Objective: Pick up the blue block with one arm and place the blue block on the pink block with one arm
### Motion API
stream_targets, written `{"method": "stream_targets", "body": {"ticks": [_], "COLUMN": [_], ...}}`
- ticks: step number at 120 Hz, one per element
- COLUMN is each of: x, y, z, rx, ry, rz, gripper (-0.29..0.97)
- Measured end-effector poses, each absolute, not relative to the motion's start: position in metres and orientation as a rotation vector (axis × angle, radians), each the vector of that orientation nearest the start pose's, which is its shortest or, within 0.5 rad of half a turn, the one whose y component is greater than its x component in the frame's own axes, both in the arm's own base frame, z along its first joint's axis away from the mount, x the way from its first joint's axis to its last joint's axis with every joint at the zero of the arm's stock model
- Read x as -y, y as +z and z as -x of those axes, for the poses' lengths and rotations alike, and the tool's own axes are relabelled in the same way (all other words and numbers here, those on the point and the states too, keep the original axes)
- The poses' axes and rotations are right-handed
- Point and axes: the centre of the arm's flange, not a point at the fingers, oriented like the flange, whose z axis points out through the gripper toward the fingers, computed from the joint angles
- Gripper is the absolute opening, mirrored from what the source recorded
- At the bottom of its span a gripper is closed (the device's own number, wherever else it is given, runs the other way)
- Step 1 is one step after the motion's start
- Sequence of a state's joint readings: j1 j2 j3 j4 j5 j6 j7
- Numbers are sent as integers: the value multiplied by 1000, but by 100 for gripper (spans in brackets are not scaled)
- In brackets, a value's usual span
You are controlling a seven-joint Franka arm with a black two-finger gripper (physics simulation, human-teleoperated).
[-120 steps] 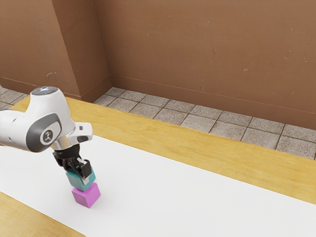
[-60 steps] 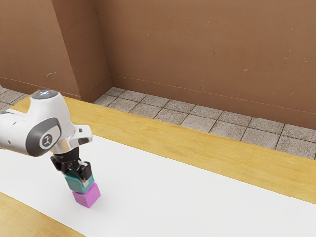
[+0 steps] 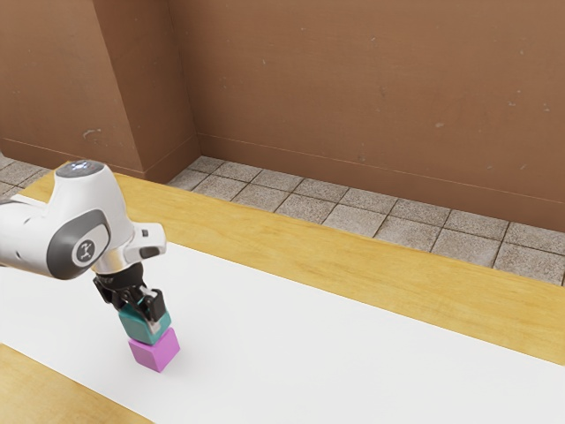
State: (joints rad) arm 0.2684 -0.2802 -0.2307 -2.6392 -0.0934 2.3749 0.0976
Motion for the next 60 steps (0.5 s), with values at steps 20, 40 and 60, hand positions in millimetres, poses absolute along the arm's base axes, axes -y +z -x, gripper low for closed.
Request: {"method": "stream_targets", "body": {"ticks": [20,40,60], "x": [-17,-16,-18], "y": [337,334,333], "z": [-410,-401,-399], "rx": [-38,-63,-71], "ry": [-18,-12,-13], "rz": [3144,3159,3181], "gripper": [36,36,36]}}
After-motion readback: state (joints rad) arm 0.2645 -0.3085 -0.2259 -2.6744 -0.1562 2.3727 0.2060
